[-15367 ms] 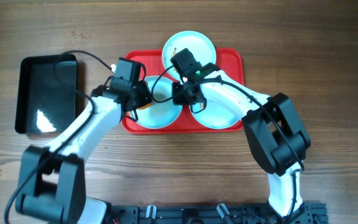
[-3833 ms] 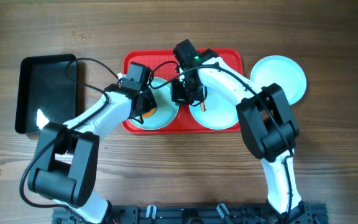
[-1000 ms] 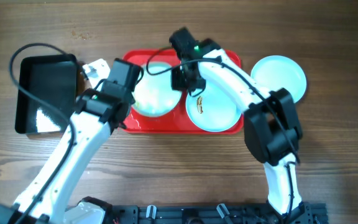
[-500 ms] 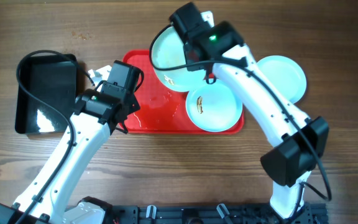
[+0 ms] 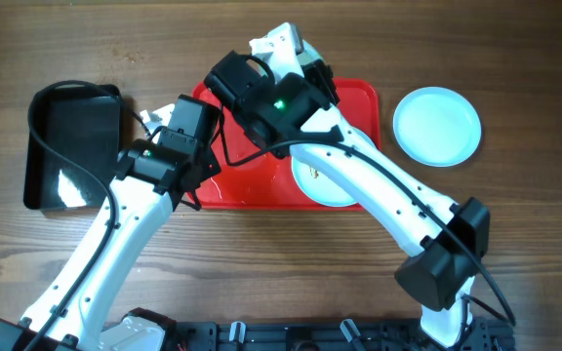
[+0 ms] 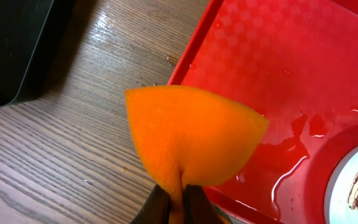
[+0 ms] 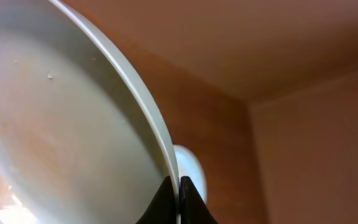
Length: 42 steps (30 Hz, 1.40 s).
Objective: Clean dirty plates on tray and stack at the side
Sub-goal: 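Lift the back plate with the right gripper and carry it right, then place the plate onto the first plate at the right side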
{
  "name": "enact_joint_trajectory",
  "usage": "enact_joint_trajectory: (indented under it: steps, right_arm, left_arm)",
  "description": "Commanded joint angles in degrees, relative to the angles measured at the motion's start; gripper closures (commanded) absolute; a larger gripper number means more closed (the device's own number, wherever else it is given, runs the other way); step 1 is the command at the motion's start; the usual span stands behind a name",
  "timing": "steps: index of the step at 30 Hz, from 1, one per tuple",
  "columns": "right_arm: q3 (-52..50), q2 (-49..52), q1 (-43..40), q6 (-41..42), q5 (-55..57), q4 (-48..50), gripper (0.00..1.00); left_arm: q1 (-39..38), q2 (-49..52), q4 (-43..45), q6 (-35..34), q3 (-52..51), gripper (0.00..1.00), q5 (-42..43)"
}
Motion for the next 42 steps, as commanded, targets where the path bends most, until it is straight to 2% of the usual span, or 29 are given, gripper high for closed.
enact_joint_trajectory:
  steps: [1, 4, 7, 9, 11, 12, 15, 17, 20, 23, 27, 33, 42]
  right_arm:
    - [0.63, -0.61, 0.33, -1.2, 5.44, 1.36, 0.96]
    - [0.61, -0.15, 0.33, -2.8, 4.52, 0.9, 0.96]
    - [0.61, -0.11, 0.15, 2.56, 9.18, -0.09, 0.96]
    - [0.61, -0.11, 0.11, 3.69, -1.57, 0.96, 0.96]
    - [0.61, 0.22, -0.28, -4.02, -15.76, 1.97, 0.96]
    - [0.61, 0.22, -0.61, -4.35, -17.51, 1.36, 0.96]
    - [0.63, -0.46, -2.71, 7.8, -15.82, -1.64, 0.96]
    - [0.66, -1.36, -5.7, 13.68, -18.99, -2.99, 0.96]
    - [0.66, -2.8, -11.76, 17.18, -28.65, -3.76, 0.96]
    - [0.66, -4.39, -20.52, 17.33, -42.88, -4.81, 0.96]
    - [0.59, -4.59, -30.4, 17.25, -51.67, -6.95, 0.96]
    - [-3.74, -4.57, -42.91, 16.9, -55.91, -8.48, 0.96]
    - [-11.58, -4.57, -51.65, 17.35, -57.18, -5.66, 0.96]
  left_arm:
    - [0.15, 0.28, -0.04, -0.98, 0.0, 0.96, 0.48]
    - [0.15, 0.28, -0.04, -0.98, 0.0, 0.96, 0.48]
    - [0.15, 0.28, -0.24, -0.98, 0.0, 0.96, 0.48]
    - [0.15, 0.28, -0.24, -0.98, 0.0, 0.96, 0.48]
    - [0.15, 0.28, -0.07, -0.98, 0.0, 0.96, 0.5]
    - [0.15, 0.28, -0.07, -0.98, 0.0, 0.96, 0.5]
    - [0.15, 0.28, -0.61, -0.96, 0.0, 0.96, 0.48]
    - [0.17, 0.28, -1.14, -0.96, 0.0, 0.96, 0.46]
    - [0.15, 0.28, -1.07, -0.96, 0.0, 0.96, 0.48]
    - [0.15, 0.28, -1.16, -0.96, 0.0, 0.96, 0.48]
    - [0.15, 0.28, -1.09, -1.01, 0.0, 0.96, 0.5]
    - [0.15, 0.28, -1.11, -1.18, 0.0, 0.96, 0.92]
    - [0.15, 0.28, -1.09, -1.16, 0.0, 0.96, 0.92]
